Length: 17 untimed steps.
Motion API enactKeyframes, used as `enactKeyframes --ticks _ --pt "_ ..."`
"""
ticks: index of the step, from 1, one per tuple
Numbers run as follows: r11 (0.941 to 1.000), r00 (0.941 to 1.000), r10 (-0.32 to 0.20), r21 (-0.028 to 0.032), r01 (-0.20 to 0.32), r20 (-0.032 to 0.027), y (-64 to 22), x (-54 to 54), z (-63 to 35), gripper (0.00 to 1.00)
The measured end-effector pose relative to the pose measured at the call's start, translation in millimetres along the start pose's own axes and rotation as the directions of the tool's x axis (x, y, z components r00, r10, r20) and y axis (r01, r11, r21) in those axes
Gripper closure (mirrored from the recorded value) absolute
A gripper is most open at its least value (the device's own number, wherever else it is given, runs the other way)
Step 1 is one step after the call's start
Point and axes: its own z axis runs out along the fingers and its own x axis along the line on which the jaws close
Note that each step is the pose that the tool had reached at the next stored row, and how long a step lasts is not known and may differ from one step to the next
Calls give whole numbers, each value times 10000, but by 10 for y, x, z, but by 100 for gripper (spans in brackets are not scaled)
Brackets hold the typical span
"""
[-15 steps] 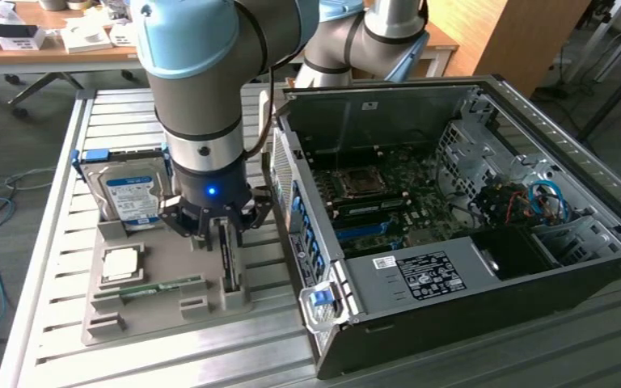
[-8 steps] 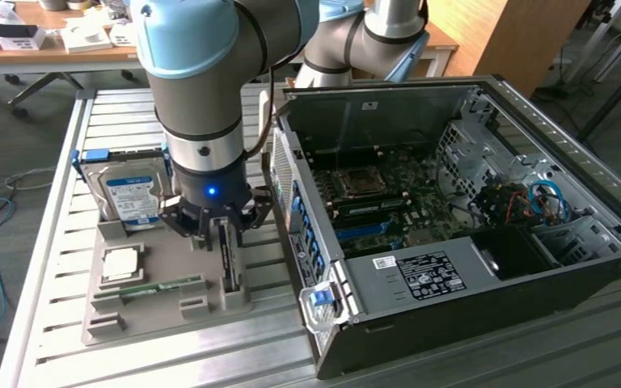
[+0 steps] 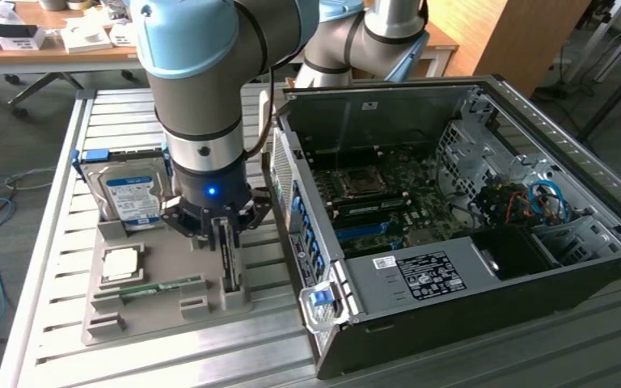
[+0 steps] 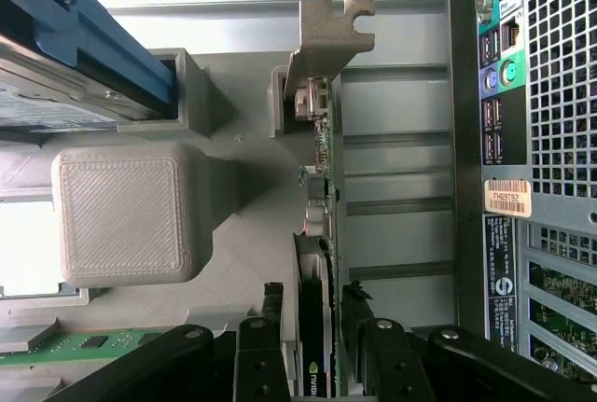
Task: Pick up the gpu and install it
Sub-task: 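Pick up the gpu and move the gpu toward the slot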
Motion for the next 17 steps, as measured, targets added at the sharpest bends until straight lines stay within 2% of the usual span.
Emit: enactKeyframes --ticks 14,16,17 --pt "10000 10000 1 0 -1 0 0 -5 0 61" --pt "10000 10000 1 0 -1 0 0 -5 0 63" --pt "10000 10000 1 0 -1 0 0 -5 0 69"
